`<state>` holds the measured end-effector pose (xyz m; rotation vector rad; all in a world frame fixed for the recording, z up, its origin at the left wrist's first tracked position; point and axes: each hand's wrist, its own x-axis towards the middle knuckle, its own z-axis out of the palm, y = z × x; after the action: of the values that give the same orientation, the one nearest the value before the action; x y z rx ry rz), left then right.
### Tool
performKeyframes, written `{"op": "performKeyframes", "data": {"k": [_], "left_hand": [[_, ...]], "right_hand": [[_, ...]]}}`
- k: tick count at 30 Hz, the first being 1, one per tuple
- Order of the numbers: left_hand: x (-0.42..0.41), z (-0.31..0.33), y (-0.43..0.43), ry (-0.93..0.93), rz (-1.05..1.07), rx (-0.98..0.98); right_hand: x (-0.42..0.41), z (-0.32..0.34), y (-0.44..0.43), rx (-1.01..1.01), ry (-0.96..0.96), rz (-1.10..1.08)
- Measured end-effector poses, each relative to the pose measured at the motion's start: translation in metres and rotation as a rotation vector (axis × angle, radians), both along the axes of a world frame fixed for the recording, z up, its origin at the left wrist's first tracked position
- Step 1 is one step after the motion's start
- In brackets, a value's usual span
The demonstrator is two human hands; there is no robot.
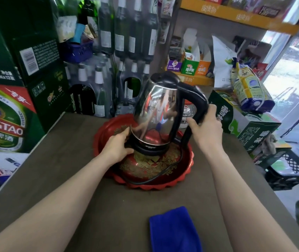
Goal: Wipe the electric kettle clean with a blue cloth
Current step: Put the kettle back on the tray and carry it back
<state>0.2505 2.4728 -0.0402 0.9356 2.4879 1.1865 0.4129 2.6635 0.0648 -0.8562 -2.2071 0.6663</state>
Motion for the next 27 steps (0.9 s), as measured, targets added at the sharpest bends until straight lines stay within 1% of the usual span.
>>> {"op": "performKeyframes", "data": {"k": [5, 12, 13, 15, 16, 17, 18, 20, 22, 24, 27], "left_hand": [[-0.001, -0.004, -0.001, -0.059, 0.038, 0.051], [0.0, -0.002, -0.005, -0.036, 0.011, 0.023], [0.002, -0.001, -0.007, 0.005, 0.018, -0.007], [0.004, 0.004, -0.014, 0.197, 0.097, -0.086], [0.003, 0.006, -0.019, 0.302, 0.162, -0.098], [0.001, 0.006, -0.026, 0.377, 0.231, -0.103], [-0.002, 0.006, -0.032, 0.393, 0.298, -0.117], [-0.007, 0.007, -0.042, 0.3, 0.39, -0.19], [-0.008, 0.008, -0.045, 0.203, 0.389, -0.284], [-0.011, 0.011, -0.043, 0.163, 0.377, -0.281], [-0.022, 0.012, -0.042, 0.128, 0.38, -0.295]], "right_hand": [[-0.006, -0.001, 0.004, -0.017, -0.037, 0.026], [-0.003, 0.0, 0.007, -0.066, -0.052, 0.09], [0.0, -0.001, 0.01, -0.12, -0.046, 0.133], [0.01, -0.007, 0.019, -0.303, -0.04, 0.222], [0.014, -0.016, 0.028, -0.395, -0.059, 0.215], [0.016, -0.026, 0.034, -0.436, -0.1, 0.151], [0.016, -0.037, 0.038, -0.439, -0.171, 0.052], [0.01, -0.056, 0.042, -0.45, -0.336, -0.079], [0.001, -0.067, 0.039, -0.452, -0.448, -0.085], [-0.01, -0.073, 0.04, -0.467, -0.423, -0.072], [-0.019, -0.087, 0.051, -0.595, -0.297, -0.064]]}}
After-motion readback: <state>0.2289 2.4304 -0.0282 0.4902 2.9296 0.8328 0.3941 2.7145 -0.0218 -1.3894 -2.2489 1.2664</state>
